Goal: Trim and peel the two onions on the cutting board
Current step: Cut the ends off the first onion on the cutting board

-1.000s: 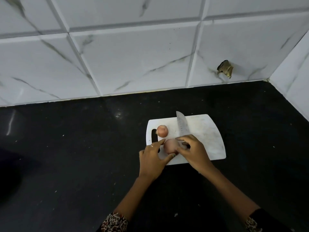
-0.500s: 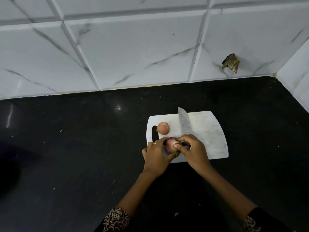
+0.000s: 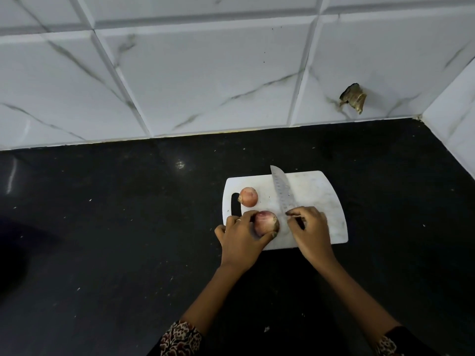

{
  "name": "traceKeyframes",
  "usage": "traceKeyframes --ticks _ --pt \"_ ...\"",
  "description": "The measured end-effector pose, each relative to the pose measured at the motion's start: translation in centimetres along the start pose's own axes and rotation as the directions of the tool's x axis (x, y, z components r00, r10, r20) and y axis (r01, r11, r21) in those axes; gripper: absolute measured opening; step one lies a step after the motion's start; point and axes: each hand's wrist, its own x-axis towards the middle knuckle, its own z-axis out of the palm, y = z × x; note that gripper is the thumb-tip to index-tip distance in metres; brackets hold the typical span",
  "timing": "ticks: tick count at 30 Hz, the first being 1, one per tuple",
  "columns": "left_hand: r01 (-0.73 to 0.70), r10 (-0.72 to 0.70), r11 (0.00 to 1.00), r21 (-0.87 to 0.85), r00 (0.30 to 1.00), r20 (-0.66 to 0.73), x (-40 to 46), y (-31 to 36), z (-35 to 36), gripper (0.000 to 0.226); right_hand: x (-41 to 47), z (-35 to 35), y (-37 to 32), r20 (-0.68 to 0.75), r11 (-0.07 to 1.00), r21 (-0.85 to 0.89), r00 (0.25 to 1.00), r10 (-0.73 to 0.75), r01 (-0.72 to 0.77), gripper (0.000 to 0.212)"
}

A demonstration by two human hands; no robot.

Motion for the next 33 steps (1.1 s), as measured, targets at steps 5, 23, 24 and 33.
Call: traceKeyframes --ticks 5,23,24,33 --pt "-0.026 0.035 0.998 0.058 0.988 -0.152 0.0 -0.1 -0.1 0.061 -0.5 -0.2 1.1 0.065 0.975 -0.186 0.989 0.133 -0.119 0.052" --pt "-0.051 0.062 0.994 -0.096 0.991 0.119 0.8 1.2 -0.5 0.062 1.5 -3.5 0.1 0.423 0.783 0.273 0.801 0.424 -0.559 0.021" --pt "-0.050 0.060 0.995 -0.091 0.992 0.109 0.9 1.3 -0.5 0.061 1.3 -3.5 0.2 0.422 0.777 0.287 0.802 0.423 -0.561 0.020" --pt "0.109 -0.055 0.958 -0.266 0.978 0.203 2.1 2.4 -0.8 0.063 -1.0 -3.9 -0.5 0.369 0.840 0.322 0.875 0.313 -0.436 0.007"
